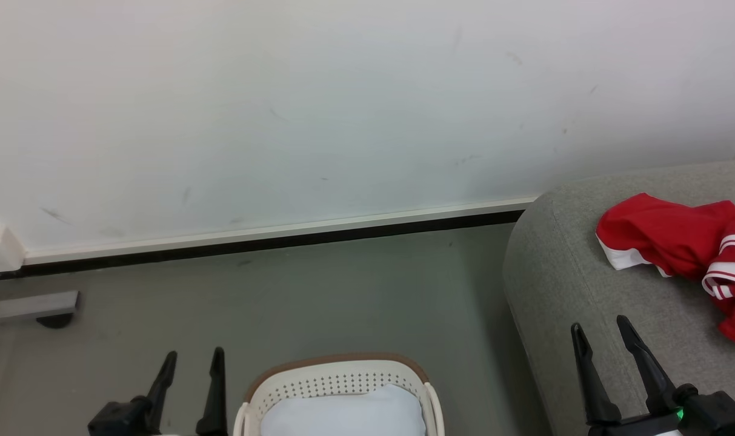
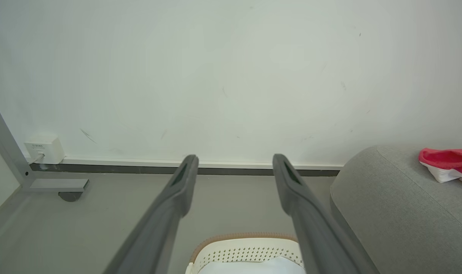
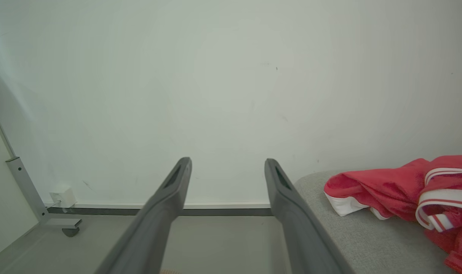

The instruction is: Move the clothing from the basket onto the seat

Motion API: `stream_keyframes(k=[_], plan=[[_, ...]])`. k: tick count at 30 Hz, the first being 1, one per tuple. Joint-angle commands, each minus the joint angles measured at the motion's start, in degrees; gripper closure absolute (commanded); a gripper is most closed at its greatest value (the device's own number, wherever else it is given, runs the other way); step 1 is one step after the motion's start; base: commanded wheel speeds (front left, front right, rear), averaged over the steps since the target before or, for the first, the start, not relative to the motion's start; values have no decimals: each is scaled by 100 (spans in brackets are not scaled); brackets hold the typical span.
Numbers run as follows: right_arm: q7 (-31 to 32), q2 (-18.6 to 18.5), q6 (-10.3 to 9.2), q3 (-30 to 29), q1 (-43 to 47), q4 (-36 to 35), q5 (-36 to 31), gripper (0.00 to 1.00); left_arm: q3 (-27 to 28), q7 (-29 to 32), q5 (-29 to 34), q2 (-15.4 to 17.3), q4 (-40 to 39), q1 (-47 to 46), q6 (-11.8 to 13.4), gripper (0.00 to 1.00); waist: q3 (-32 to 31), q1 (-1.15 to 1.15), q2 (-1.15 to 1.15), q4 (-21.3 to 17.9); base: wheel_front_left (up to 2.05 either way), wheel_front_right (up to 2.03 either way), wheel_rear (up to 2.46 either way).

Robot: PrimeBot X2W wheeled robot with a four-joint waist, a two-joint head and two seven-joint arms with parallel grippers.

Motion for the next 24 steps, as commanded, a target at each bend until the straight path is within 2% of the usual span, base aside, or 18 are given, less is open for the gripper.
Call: stream_keyframes(k=[1, 16, 17, 21, 24], plan=[[-20, -28, -13, 3, -59, 26, 24, 0, 43, -13, 121, -13, 32, 47, -23, 0, -1, 0, 0, 7, 0, 0, 0], [-23, -42, -13, 27, -93, 4, 93, 0, 440, -14, 395, -308, 224, 90, -377, 0, -32, 0, 0, 41, 0, 0, 0], [-7, -10, 0, 37, -33, 14, 45, 100, 422, 1, 327, -332, 207, 37, -385, 100, -32, 0, 0, 41, 0, 0, 0], [17, 39, 0, 58, 93, 177, 71, 100, 371, 14, 286, -402, 382, 109, -389, 100, -34, 1, 0, 45, 0, 0, 0], [86, 39, 0, 14, 79, 185, 403, 100, 451, 108, -14, -437, 398, 74, -445, 100, -30, 1, 0, 57, 0, 0, 0]])
